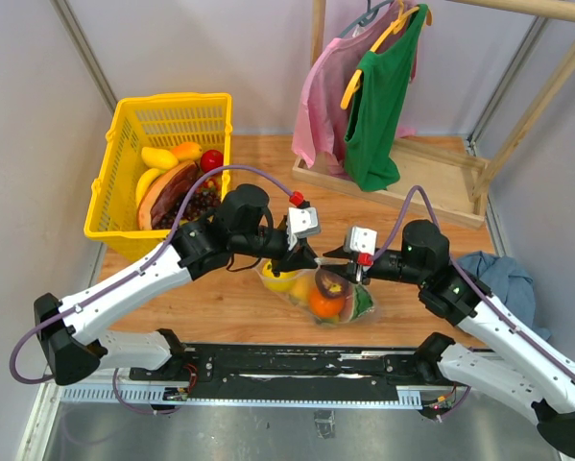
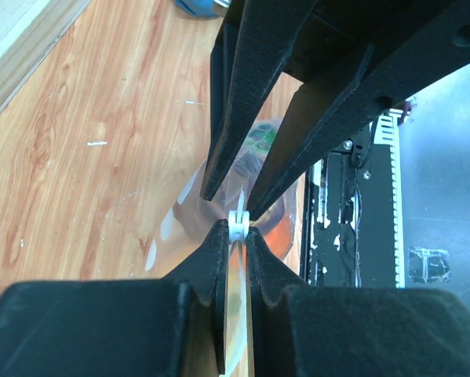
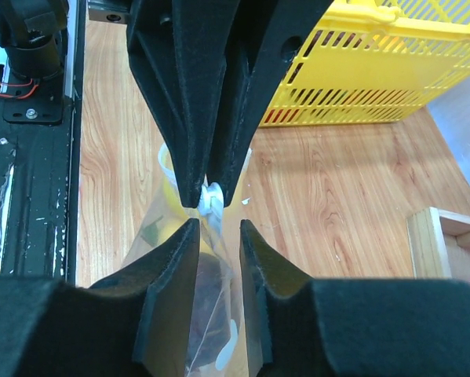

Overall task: Place the food in the zip-top bag and seal the zipper
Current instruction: Zip the zipper food storage bag at the center of the board.

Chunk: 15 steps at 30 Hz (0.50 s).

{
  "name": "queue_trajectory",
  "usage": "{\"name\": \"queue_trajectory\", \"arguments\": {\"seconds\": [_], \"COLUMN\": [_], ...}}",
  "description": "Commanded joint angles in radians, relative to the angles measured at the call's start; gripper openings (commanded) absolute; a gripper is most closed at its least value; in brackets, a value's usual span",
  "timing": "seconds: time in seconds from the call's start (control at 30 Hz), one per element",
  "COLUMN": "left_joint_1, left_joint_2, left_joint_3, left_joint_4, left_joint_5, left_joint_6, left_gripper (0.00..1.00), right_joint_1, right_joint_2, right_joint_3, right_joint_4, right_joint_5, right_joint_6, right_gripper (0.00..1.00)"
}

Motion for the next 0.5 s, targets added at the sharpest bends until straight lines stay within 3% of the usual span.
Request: {"name": "queue_trajectory", "arguments": {"seconds": [0.0,0.17,0.27,0.37,0.47], "left_joint_1": [-0.005,-0.006,-0.009,-0.011,-0.010], "left_joint_2": [0.001,0.019,0.030,0.032,0.021], "left_joint_3": [0.043,0.055,0.062,0.059,0.044], "left_joint_4": [-0.007,-0.014,-0.024,-0.034,-0.035], "left_joint_5": [0.046,0.061,0.059,0.048,0.017], "left_joint_6": [0.026,0.034,0.036,0.033,0.014], "left_gripper": [0.00,0.00,0.00,0.00,0.02], "right_joint_1": [-0.015,-0.015,-0.016,-0.015,-0.015], "right_joint_2": [0.017,0.051,0.060,0.057,0.032], "right_joint_3": [0.038,0.043,0.044,0.045,0.033], "right_joint_4": [-0.019,0.014,0.034,0.045,0.055], "right_joint_5": [-0.009,-0.028,-0.039,-0.042,-0.008], "right_joint_6": [-0.046,-0.035,-0.016,-0.009,0.010], "right_gripper": [0.29,0.29,0.25,0.02,0.01]}}
